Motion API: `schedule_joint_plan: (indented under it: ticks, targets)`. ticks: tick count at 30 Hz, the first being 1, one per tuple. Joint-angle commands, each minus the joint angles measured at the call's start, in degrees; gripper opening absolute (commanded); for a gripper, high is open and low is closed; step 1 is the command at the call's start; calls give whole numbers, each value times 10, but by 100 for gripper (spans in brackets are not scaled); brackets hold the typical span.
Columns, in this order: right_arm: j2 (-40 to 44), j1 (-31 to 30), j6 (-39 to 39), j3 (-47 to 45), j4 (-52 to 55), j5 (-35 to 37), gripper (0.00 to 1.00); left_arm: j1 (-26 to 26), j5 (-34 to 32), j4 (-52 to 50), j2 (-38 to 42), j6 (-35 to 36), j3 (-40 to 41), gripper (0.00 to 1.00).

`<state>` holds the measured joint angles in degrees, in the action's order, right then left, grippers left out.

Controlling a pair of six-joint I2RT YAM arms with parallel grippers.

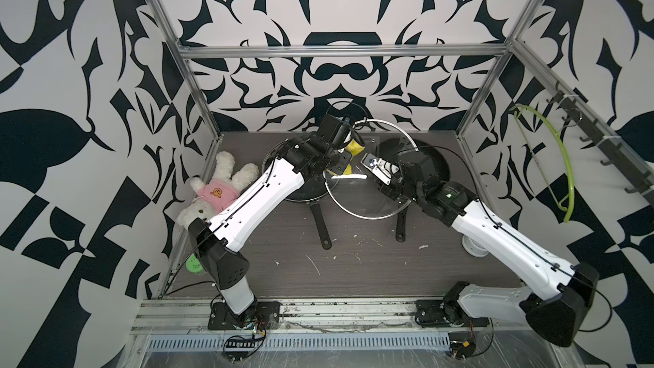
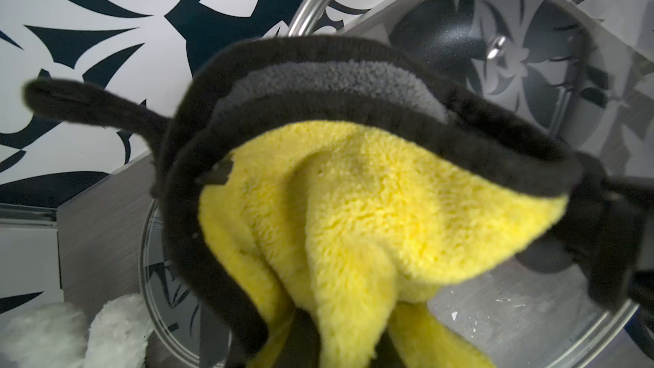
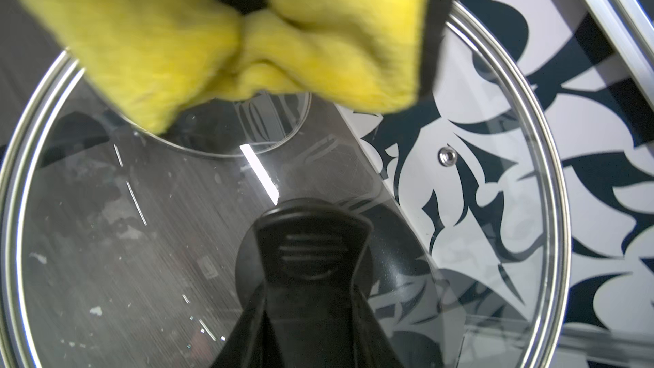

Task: Wipe the pot lid with a cloth
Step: Wipe the pot lid.

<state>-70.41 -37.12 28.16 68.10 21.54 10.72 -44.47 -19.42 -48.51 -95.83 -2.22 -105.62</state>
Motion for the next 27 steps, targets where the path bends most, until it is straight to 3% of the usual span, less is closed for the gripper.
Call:
schedule_joint_plan:
  ticks: [1, 7, 15, 21, 27]
  targets:
    - [38, 5, -125, 71, -163, 59, 0, -11, -10, 46, 36, -16, 45, 0]
    - [20, 19, -210, 104, -166, 70, 0, -55, -11, 81, 58, -34, 94, 0]
    - [-1, 37, -253, 136, -164, 59, 0, -110, -11, 71, 39, -64, 97, 0]
    - [2, 41, -256, 134, -163, 54, 0, -110, -22, 67, 38, -77, 96, 0]
    - [27, 41, -212, 100, -167, 34, 0, -69, -37, 47, 44, -81, 75, 0]
